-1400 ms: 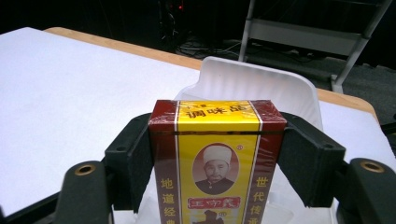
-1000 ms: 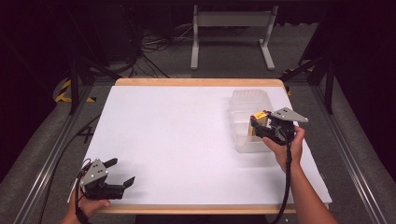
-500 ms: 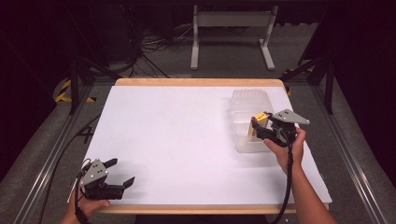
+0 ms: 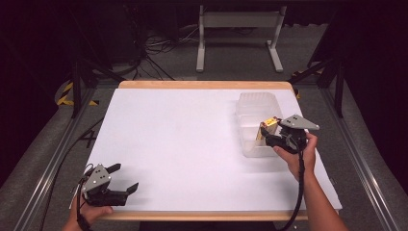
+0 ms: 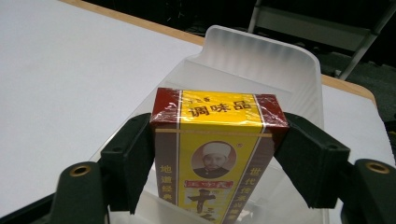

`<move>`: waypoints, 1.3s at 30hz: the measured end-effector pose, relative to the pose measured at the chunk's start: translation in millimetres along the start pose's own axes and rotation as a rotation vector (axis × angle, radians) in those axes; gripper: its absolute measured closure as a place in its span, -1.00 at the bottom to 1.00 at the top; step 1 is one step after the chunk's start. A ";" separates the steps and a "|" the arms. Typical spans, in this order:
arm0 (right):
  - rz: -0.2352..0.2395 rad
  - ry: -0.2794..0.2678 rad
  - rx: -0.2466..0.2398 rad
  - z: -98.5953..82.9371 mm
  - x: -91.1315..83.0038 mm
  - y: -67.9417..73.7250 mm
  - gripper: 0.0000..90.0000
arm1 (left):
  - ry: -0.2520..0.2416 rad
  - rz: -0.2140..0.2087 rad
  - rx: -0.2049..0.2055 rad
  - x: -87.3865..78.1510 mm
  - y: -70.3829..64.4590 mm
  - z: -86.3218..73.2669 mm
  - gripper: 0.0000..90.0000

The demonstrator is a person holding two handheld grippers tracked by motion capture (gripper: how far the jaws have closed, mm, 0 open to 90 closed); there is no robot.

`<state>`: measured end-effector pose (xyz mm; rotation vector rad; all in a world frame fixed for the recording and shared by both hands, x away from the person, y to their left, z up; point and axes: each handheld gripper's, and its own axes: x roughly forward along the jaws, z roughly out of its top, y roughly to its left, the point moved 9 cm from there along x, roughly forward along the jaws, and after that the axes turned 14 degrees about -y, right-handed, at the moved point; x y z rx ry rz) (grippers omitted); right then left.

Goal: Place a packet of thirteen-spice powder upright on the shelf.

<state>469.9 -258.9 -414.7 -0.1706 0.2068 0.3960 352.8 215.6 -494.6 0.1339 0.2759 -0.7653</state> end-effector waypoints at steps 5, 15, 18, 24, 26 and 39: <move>0.006 0.017 -0.013 -0.3 -1.7 0.1 -0.34 | 0.004 -0.001 0.001 0.8 -0.7 -0.7 -0.84; 0.022 0.055 -0.062 -7.3 -11.7 1.1 -0.39 | 0.003 0.004 0.000 1.2 -0.8 0.4 -0.84; 0.030 0.060 -0.072 -7.5 -14.5 1.4 -0.40 | 0.002 0.004 0.000 1.0 -0.8 0.5 -0.84; 0.038 0.064 -0.090 -6.7 -17.2 1.4 -0.41 | 0.001 0.003 0.001 1.6 -0.5 1.1 -0.84; 0.039 0.065 -0.090 -6.5 -17.5 1.6 -0.41 | -0.002 -0.002 0.001 2.3 -0.8 1.6 -0.84; 0.037 0.067 -0.103 -5.2 -22.1 6.0 -0.44 | -0.002 -0.044 0.007 19.8 -2.1 7.7 -0.84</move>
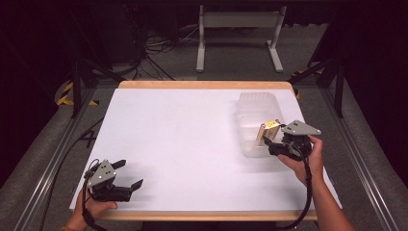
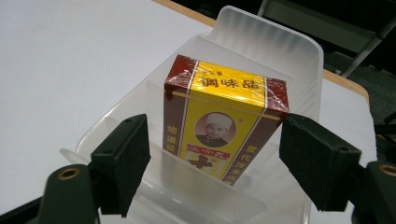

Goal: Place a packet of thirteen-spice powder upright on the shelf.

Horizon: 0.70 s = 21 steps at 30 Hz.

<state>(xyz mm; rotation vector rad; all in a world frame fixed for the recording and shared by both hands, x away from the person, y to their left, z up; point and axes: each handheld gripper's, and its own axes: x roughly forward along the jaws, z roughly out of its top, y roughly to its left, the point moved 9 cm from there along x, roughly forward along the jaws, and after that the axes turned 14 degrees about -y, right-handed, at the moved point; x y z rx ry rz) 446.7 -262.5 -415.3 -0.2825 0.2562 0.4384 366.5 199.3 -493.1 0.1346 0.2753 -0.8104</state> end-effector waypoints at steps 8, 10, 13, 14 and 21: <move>-0.010 -0.002 0.010 -1.5 -1.0 -1.2 -0.44 | -0.001 -0.031 0.016 11.9 -0.6 4.1 -0.84; -0.009 -0.001 0.010 -2.0 -2.6 -0.8 -0.44 | 0.003 -0.035 0.020 13.6 -0.5 4.4 -0.85; -0.008 0.001 0.004 -2.3 -4.8 -0.6 -0.44 | 0.006 -0.044 0.017 16.0 -1.8 4.6 -0.85; -0.006 0.002 0.000 -2.0 -6.2 -0.3 -0.44 | 0.006 -0.042 0.021 16.2 -1.3 4.8 -0.85; 0.009 0.011 -0.022 -1.1 -12.7 0.7 -0.44 | 0.006 -0.042 0.020 16.2 -1.0 4.7 -0.84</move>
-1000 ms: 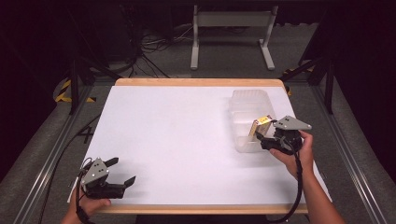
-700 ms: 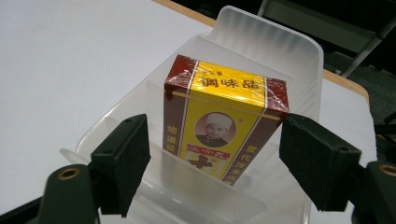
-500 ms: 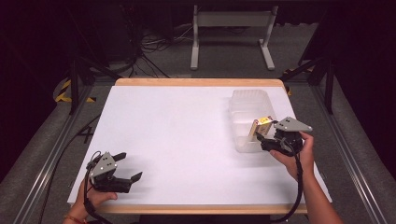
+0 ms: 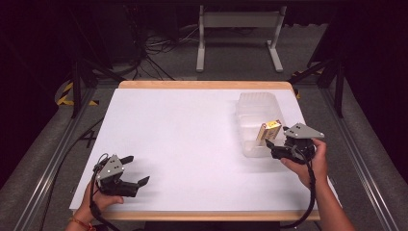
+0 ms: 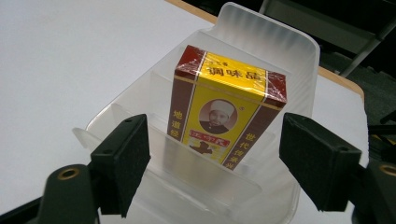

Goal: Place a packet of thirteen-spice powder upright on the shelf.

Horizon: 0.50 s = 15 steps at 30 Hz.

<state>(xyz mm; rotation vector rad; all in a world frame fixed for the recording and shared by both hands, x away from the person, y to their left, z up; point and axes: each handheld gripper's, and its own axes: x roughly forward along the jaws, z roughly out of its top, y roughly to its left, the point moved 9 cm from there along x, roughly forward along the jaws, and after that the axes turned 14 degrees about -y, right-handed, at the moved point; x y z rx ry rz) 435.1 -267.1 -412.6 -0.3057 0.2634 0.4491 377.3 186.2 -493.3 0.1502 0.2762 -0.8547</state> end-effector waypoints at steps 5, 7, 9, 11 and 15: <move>0.013 0.005 -0.010 -0.6 -4.2 1.1 -0.44 | 0.005 -0.001 0.000 0.5 -0.5 -0.4 -0.85; 0.017 0.008 -0.017 -0.7 -5.8 1.8 -0.44 | 0.004 -0.001 0.001 0.7 -0.4 -0.5 -0.84; 0.020 0.008 -0.020 -0.3 -7.4 2.4 -0.44 | 0.005 0.000 0.003 0.6 -0.1 -0.6 -0.84; 0.021 0.008 -0.023 0.0 -8.6 2.8 -0.44 | 0.005 0.000 0.002 0.3 -0.3 -0.5 -0.84; 0.033 0.014 -0.041 -0.3 -12.4 4.9 -0.46 | 0.002 -0.001 0.001 -0.1 -0.2 -0.4 -0.84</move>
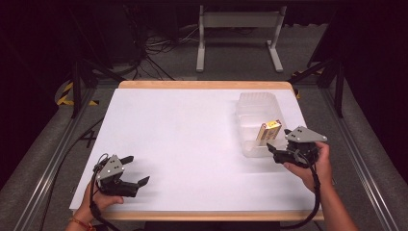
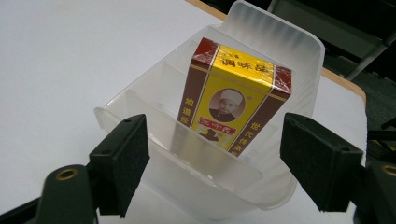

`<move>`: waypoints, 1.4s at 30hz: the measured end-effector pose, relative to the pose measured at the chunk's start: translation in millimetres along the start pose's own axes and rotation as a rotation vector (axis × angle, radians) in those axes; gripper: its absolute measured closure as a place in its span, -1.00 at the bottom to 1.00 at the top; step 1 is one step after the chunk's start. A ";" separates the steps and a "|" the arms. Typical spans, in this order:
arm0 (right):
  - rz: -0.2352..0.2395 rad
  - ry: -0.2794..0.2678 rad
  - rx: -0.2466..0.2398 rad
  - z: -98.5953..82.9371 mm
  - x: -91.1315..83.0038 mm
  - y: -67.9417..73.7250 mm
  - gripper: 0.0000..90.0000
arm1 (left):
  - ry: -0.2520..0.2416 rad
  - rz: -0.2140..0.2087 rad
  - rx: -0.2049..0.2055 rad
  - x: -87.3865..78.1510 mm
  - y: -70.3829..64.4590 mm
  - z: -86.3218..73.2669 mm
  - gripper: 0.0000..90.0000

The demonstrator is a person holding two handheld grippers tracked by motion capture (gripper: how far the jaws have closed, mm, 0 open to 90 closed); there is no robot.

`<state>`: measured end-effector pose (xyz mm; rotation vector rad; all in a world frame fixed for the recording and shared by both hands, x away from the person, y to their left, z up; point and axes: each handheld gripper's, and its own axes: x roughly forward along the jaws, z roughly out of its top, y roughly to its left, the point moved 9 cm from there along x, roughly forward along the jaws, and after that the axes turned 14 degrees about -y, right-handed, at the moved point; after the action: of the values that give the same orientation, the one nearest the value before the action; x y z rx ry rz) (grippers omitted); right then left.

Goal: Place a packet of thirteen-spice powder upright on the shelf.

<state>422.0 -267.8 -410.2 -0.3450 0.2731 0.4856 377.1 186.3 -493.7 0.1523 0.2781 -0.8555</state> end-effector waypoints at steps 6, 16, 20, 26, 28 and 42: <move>0.006 0.005 -0.012 -1.3 -4.8 1.3 -0.48 | 0.000 0.000 -0.002 -0.5 -0.3 0.0 -0.84; 0.037 0.023 -0.045 -7.8 -12.1 7.5 -0.51 | -0.001 0.004 -0.003 -2.0 -0.1 -0.3 -0.84; 0.042 0.029 -0.069 -11.8 -14.6 9.6 -0.53 | -0.001 0.005 -0.002 -2.6 -0.1 -0.6 -0.84; 0.054 0.001 -0.090 -13.9 -21.1 14.5 -0.54 | 0.002 0.006 0.002 -3.1 -0.2 -1.1 -0.84; 0.055 0.002 -0.092 -14.8 -21.6 14.6 -0.55 | 0.004 0.007 -0.001 -3.3 -0.7 -1.3 -0.85; 0.057 0.029 -0.107 -35.8 -30.2 15.5 -0.59 | 0.008 0.005 0.006 -3.1 -2.1 -1.4 -0.84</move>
<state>382.4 -280.9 -436.5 -0.4494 0.2865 0.5528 373.3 187.5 -494.2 0.1619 0.2821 -0.8511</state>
